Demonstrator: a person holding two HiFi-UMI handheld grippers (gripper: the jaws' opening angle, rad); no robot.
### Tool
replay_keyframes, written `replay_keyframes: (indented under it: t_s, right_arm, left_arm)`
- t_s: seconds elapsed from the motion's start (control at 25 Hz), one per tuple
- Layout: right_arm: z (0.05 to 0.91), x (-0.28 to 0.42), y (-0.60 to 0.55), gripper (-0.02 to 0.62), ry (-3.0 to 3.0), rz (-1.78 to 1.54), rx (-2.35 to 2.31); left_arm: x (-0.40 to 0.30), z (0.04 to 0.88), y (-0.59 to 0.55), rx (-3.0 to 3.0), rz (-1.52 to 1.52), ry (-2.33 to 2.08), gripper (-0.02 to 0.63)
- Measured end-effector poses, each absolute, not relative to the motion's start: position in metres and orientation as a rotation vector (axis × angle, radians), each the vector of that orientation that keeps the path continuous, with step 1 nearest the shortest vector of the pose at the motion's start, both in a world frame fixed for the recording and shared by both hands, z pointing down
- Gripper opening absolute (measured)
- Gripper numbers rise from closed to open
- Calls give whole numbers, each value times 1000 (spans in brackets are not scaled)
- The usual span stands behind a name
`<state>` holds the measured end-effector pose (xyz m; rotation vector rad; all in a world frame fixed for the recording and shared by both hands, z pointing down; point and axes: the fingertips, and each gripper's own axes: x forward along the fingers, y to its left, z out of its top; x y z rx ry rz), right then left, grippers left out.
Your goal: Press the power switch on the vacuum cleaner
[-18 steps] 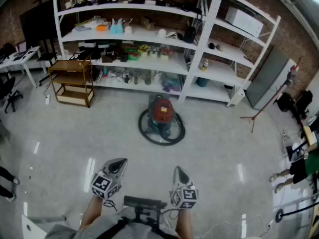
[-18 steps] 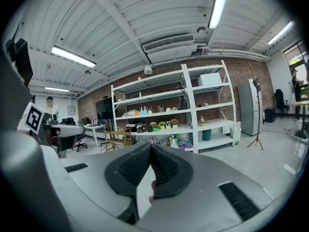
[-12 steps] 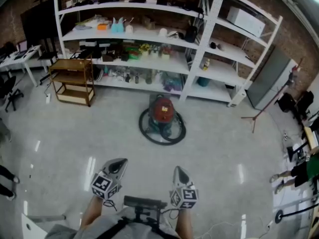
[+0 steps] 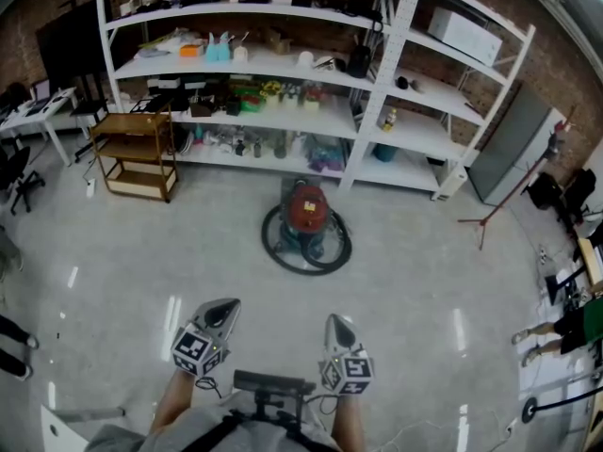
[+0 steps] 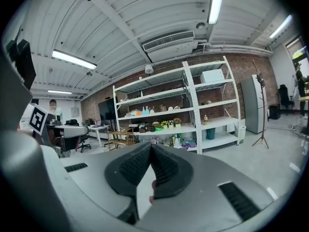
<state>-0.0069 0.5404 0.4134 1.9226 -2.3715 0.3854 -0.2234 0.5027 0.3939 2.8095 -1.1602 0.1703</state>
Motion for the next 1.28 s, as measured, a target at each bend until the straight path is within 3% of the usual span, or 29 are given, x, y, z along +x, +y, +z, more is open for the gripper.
replay_keyframes:
  t_s: [1.28]
  right_arm:
    - [432, 85, 535, 12, -2320, 463, 1989]
  left_arm:
    - [-138, 401, 472, 2841, 222, -1120, 6]
